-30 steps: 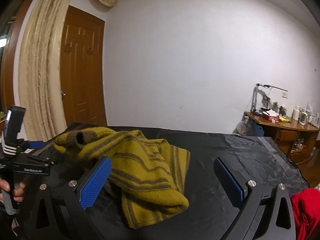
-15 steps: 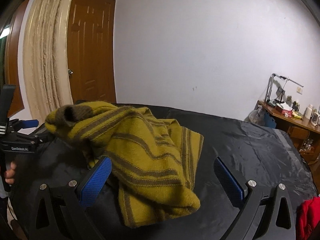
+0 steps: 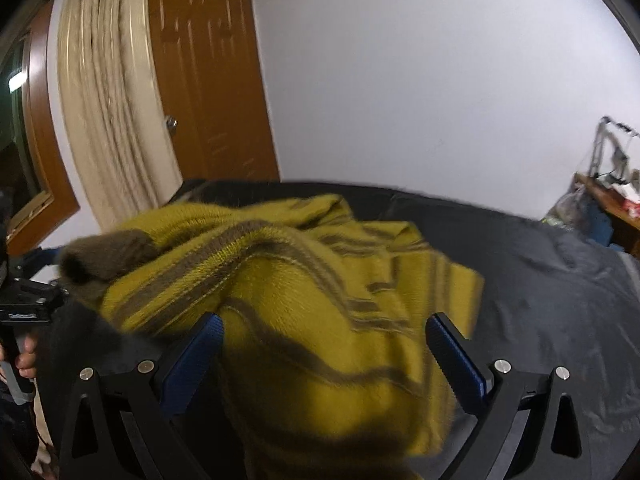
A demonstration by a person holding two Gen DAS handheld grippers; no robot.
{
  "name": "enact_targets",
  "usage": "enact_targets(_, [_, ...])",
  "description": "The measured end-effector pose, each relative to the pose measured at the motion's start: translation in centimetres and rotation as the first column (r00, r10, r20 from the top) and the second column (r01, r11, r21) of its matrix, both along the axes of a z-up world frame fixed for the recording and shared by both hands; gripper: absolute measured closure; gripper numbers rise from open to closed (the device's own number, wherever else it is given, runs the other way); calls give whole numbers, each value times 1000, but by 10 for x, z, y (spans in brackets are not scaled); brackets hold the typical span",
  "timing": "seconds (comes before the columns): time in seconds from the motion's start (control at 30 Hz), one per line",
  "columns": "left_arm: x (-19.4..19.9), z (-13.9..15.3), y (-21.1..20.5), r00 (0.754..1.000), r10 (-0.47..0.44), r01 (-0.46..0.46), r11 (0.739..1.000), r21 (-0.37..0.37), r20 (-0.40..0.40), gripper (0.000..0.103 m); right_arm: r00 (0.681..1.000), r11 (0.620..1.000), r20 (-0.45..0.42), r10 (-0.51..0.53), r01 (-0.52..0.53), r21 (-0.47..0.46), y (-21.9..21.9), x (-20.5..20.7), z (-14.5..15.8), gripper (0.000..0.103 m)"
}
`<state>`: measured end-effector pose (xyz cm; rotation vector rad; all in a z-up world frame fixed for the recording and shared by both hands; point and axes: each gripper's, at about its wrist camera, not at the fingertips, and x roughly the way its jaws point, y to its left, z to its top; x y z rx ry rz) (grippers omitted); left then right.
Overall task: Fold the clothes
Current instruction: 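Close the right gripper on the sweater while the left gripper grasps another edge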
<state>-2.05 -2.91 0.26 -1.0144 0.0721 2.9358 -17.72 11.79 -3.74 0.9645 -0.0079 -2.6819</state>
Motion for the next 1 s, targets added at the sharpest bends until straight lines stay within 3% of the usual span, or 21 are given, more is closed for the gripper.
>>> enact_targets(0.03, [0,1,0,1000,-1,1,1000,1,-1,0,1000,1000,22,17,-17,-10,-4,-8,-4,13])
enact_targets(0.2, [-5,7,-6,1000,-1,1,1000,14,-1,0,993,994,89,78,-70,-83,-13,-27,-20,59])
enact_targets(0.37, [-10,16,-9,1000,-8,8,999,45,-3,0,998,996,9,56,-56,-73,-13,4,-12,78])
enact_targets(0.5, [-22,30,0,1000,-28,28,999,31,-13,0,987,993,-117,113,-111,26,-30,51,-2,82])
enact_targets(0.67, [-39,44,28,996,-93,93,996,-1,-12,0,959,967,-187,213,-178,185,-66,91,-7,82])
enact_targets(1.0, [-76,37,94,967,-228,237,969,-71,112,0,953,962,-208,221,-179,205,-83,95,-9,82])
